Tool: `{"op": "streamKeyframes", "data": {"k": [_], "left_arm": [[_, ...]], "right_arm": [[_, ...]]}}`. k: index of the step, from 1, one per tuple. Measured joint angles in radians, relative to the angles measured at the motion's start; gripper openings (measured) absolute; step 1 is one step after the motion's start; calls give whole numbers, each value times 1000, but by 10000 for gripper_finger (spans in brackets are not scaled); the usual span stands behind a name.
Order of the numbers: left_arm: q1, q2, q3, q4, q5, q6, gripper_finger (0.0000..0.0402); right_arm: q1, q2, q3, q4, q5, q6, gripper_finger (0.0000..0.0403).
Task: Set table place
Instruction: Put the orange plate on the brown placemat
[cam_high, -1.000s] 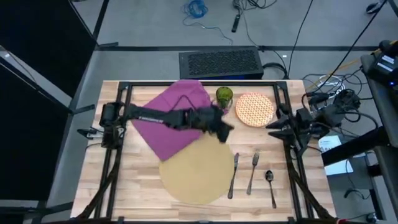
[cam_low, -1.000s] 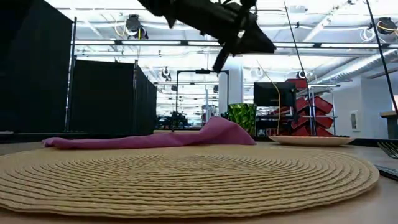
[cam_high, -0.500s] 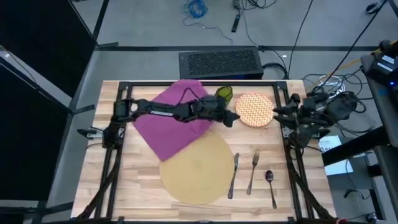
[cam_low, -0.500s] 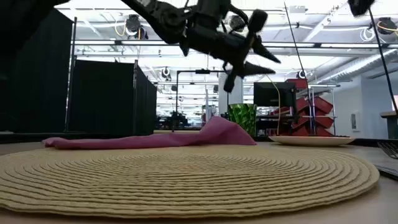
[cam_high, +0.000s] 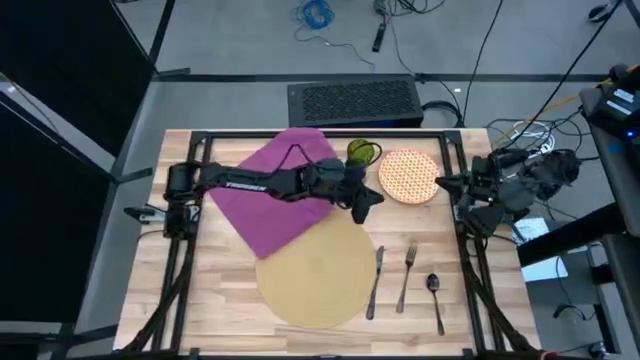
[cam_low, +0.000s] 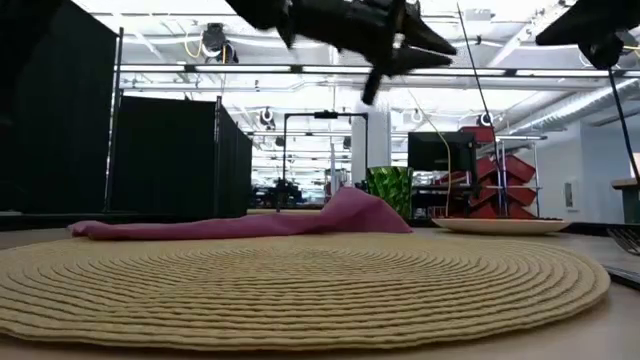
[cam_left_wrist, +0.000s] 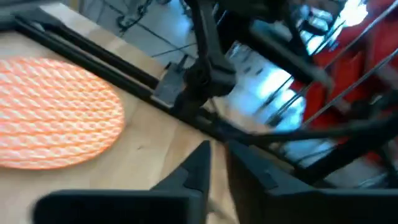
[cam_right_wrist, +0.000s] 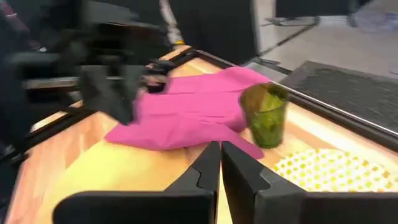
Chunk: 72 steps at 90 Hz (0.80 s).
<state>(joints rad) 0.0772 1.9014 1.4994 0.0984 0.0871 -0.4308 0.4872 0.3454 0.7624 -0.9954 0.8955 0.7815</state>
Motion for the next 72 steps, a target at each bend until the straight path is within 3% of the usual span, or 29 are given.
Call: {"op": "streamKeyframes", "data": {"k": [11,22,46,63,72], "left_arm": [[-22,-59,0,-91,-58,81,1],[-44,-112,0,-162,-86,134,0],[-85,-181,0,-308,-143,212,0],[-120,-220,0,-430,-236,240,0],[-133,-238,0,-461,-276,259,0]], "right_arm": [[-121,87,0,-23,-14,28,0],[-282,232,0,11,-110,-36,0],[-710,533,41,422,-575,-423,0],[-1057,676,189,254,-651,-626,0],[-1251,735,216,175,-768,-710,0]]}}
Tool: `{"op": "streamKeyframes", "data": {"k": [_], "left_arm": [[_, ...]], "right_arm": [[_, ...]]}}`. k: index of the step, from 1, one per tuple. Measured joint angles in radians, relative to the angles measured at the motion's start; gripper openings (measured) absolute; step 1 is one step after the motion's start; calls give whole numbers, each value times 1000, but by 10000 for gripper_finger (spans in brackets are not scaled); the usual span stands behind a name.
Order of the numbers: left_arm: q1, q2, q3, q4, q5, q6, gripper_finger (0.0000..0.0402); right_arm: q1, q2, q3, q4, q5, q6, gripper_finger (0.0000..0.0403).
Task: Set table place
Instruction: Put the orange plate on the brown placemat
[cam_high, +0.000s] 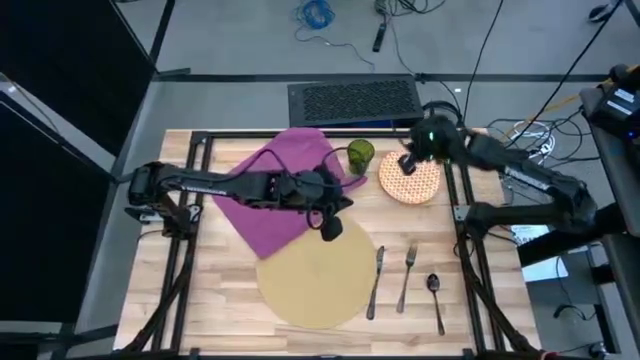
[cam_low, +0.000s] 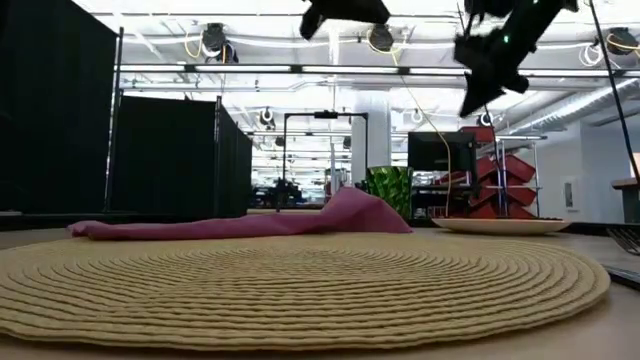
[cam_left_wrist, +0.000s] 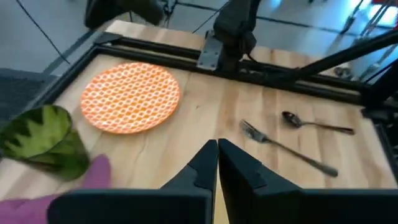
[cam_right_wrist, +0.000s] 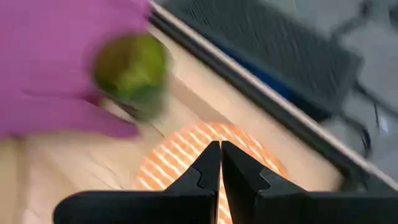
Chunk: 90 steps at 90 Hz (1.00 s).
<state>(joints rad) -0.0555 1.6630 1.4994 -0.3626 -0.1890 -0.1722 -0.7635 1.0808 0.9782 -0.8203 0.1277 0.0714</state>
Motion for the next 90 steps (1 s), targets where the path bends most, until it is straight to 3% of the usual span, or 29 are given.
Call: {"op": "streamKeyframes", "data": {"k": [10,25,52,61,90], "left_arm": [[-1,-3,0,5,-6,5,0],[1,-9,-1,-17,-10,3,0],[-3,-10,-43,-2,-9,-29,0],[-10,-9,-45,-6,-4,-30,0],[-25,-9,-45,-2,-3,-32,0]], "right_arm": [[-166,58,-10,-26,-113,-66,0],[-275,164,-16,-16,-137,-134,0],[-296,352,-16,43,-18,-170,0],[-313,406,-16,49,78,-178,0],[-329,470,-17,80,125,-185,0]]}}
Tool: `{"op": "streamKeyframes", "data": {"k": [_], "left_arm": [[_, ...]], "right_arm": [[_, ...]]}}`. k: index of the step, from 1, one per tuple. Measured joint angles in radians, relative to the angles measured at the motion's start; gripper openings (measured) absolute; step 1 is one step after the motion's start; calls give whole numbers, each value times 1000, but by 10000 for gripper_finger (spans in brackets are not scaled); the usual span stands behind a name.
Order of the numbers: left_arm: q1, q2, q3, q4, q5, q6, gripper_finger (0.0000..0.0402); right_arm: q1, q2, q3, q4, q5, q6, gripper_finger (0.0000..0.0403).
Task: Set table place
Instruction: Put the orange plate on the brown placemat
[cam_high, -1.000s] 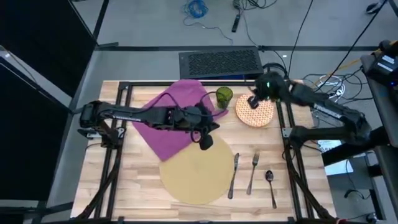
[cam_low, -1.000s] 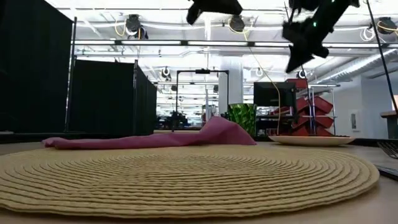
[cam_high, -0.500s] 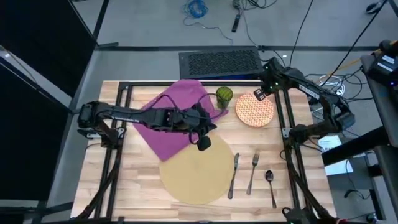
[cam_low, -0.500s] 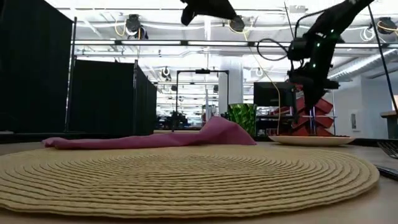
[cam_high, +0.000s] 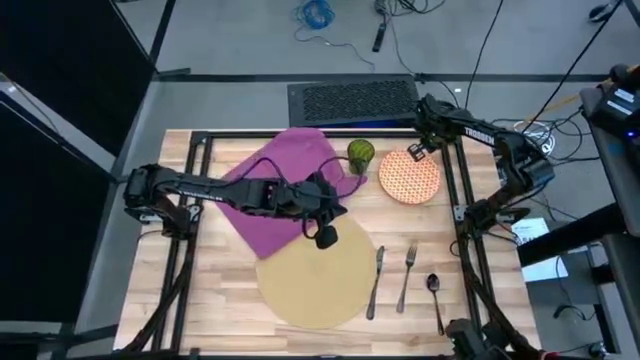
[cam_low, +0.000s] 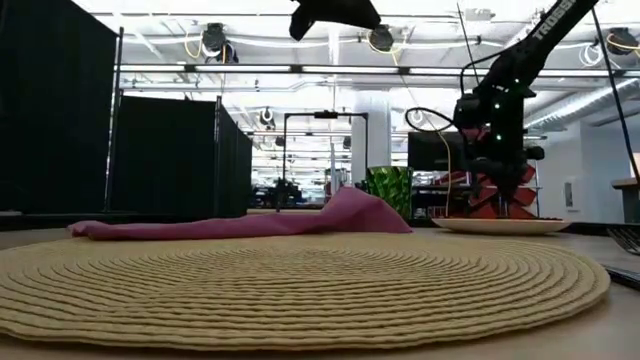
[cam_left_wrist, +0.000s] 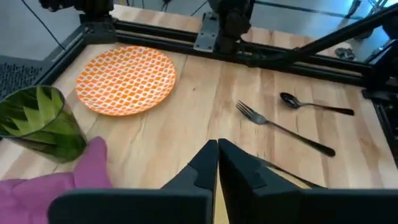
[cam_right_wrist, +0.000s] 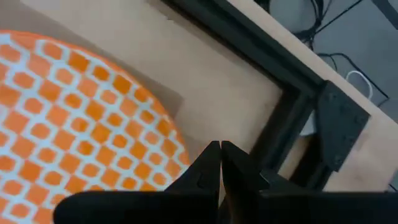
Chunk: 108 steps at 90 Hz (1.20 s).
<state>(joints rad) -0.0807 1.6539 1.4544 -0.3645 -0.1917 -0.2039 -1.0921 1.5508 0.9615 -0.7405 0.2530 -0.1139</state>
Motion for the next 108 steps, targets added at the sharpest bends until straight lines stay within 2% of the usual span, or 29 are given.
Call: {"op": "streamKeyframes", "data": {"k": [60,77,96,108], "left_arm": [[-9,0,0,-3,0,-1,0],[-9,0,0,-1,0,-1,0],[-9,0,0,9,0,0,0],[-9,0,0,9,0,0,0]], "right_arm": [[6,158,0,30,16,-8,0],[15,168,0,-19,-41,-11,0],[107,158,0,-30,-52,-2,0],[188,158,0,-33,-100,26,0]]}}
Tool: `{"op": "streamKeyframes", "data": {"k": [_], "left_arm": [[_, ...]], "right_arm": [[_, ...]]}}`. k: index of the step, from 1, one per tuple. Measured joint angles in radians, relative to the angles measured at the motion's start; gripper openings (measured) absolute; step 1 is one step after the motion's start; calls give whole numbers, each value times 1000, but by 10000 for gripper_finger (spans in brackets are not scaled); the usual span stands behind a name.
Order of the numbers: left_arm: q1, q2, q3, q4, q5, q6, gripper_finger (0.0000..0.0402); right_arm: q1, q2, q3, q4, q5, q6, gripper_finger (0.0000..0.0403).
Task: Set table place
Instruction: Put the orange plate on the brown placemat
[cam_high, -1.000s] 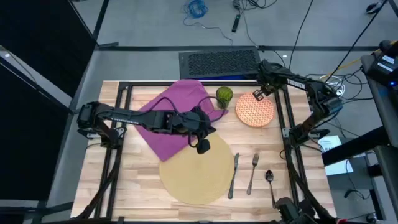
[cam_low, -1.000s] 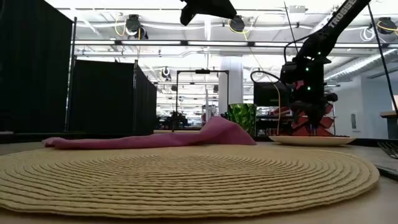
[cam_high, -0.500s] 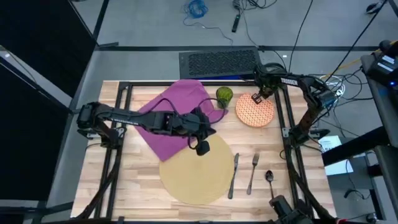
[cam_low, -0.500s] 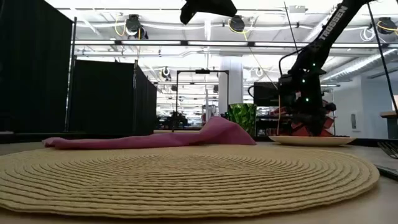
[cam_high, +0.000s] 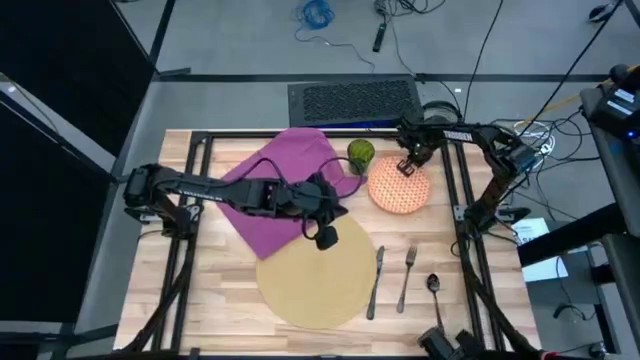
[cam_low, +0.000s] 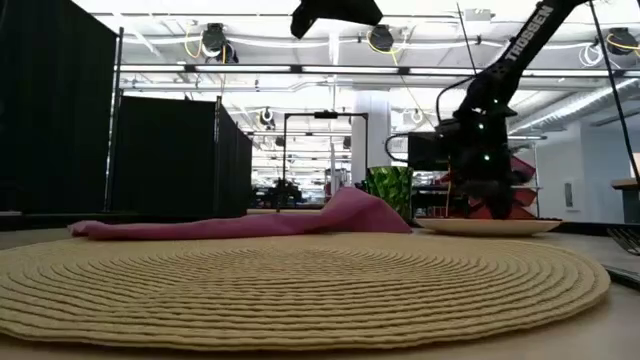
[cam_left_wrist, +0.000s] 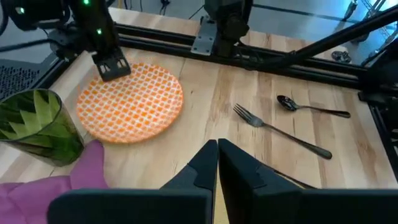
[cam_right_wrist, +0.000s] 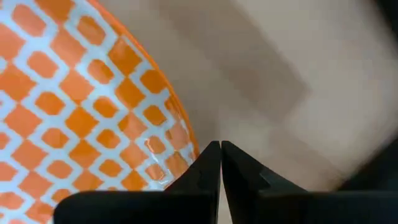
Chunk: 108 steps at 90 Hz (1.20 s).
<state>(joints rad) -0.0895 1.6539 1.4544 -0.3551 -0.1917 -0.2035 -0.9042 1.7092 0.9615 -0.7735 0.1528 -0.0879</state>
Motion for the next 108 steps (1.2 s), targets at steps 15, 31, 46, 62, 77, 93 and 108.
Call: {"op": "streamKeyframes", "data": {"k": [15,31,46,62,77,93,108], "left_arm": [[-1,0,0,0,0,0,0],[-4,0,0,-2,0,0,0],[-20,0,-14,-3,0,-23,0],[-30,2,-97,-2,-6,-98,0],[-30,2,-201,76,-1,-157,0],[-2,2,-294,205,16,-189,0],[57,43,-304,267,98,-212,0]], "right_arm": [[104,0,0,-6,-3,55,0],[200,0,0,-17,-49,113,0],[286,0,0,-30,-65,165,0],[349,-1,0,-28,-80,199,0],[370,-57,-1,-82,3,218,0],[369,-226,-1,-144,79,239,0],[400,-422,-1,-176,-5,268,1]]}}
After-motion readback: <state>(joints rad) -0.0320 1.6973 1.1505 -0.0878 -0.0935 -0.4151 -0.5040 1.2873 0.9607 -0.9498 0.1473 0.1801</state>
